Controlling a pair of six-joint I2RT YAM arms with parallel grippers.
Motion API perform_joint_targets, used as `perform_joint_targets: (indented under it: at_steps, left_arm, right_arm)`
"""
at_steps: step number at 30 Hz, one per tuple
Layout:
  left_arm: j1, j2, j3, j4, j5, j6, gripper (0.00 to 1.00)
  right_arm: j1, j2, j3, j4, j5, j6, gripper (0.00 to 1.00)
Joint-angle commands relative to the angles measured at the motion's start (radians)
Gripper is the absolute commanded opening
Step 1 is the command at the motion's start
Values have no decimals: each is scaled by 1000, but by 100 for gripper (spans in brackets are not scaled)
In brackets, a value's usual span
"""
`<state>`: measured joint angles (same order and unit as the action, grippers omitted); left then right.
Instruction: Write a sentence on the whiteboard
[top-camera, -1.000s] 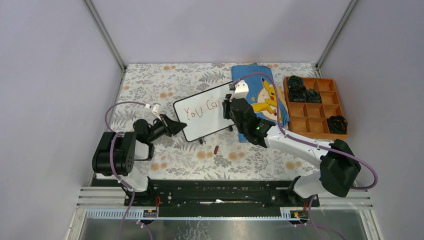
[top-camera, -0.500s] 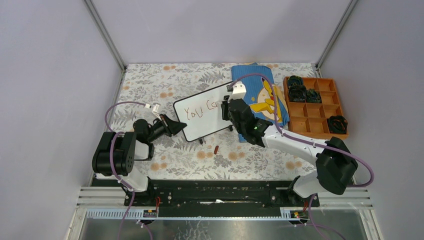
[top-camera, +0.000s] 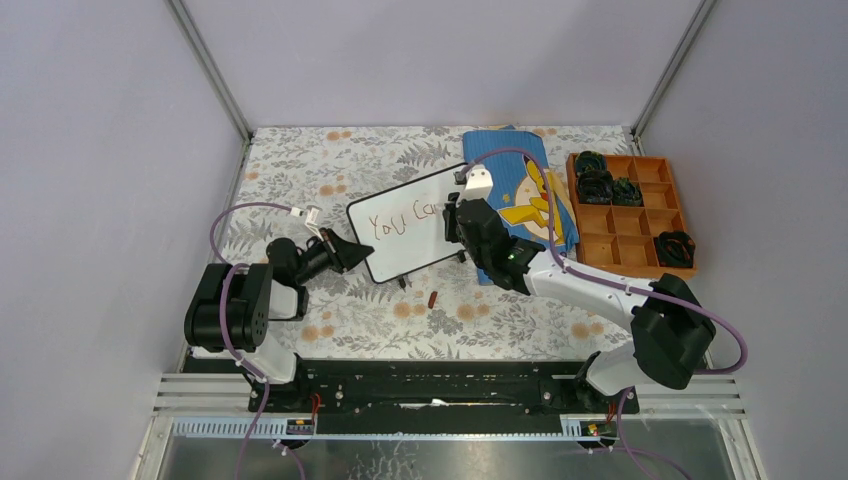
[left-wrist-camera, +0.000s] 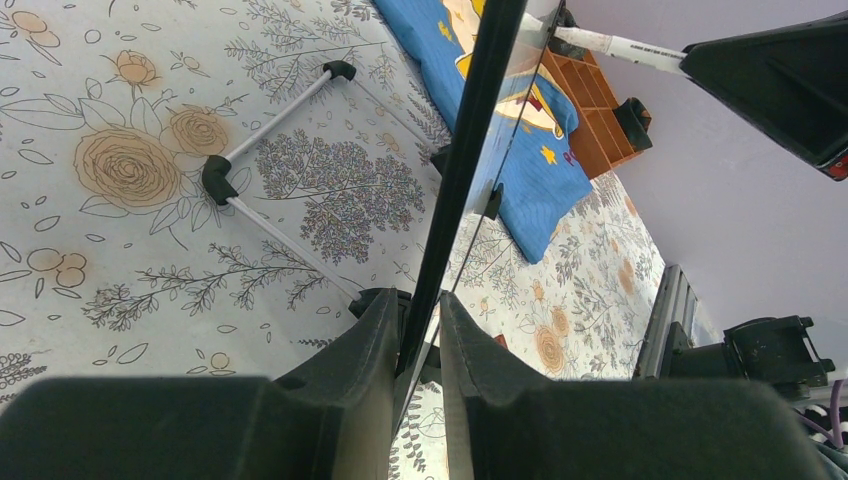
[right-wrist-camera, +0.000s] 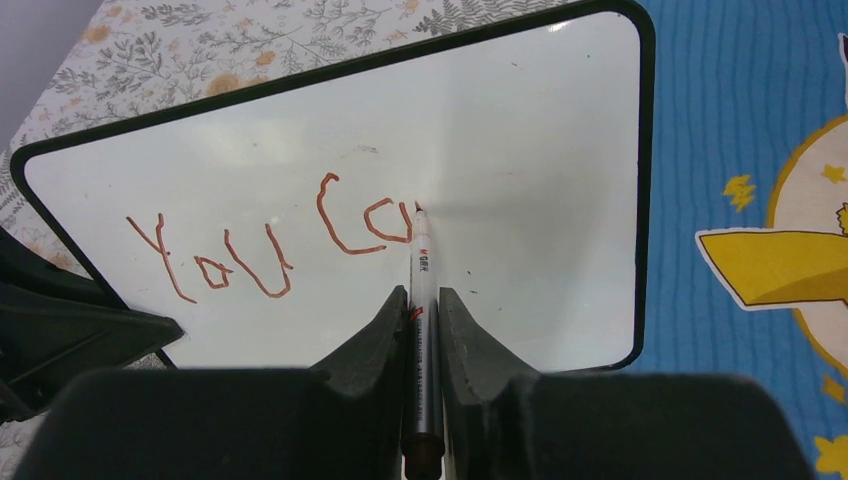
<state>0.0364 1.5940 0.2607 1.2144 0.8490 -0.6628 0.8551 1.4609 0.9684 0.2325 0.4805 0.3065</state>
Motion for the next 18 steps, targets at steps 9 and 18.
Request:
perform_joint_targets:
  at_steps: [9,18]
  left_arm:
    - [-8,17,8,-53,-34,41,26]
    - [-7,17,8,-55,-34,40,26]
  right_arm:
    - [-9,-11,-43,6,12,32,0]
    - [-10,7,19,2,23,11,0]
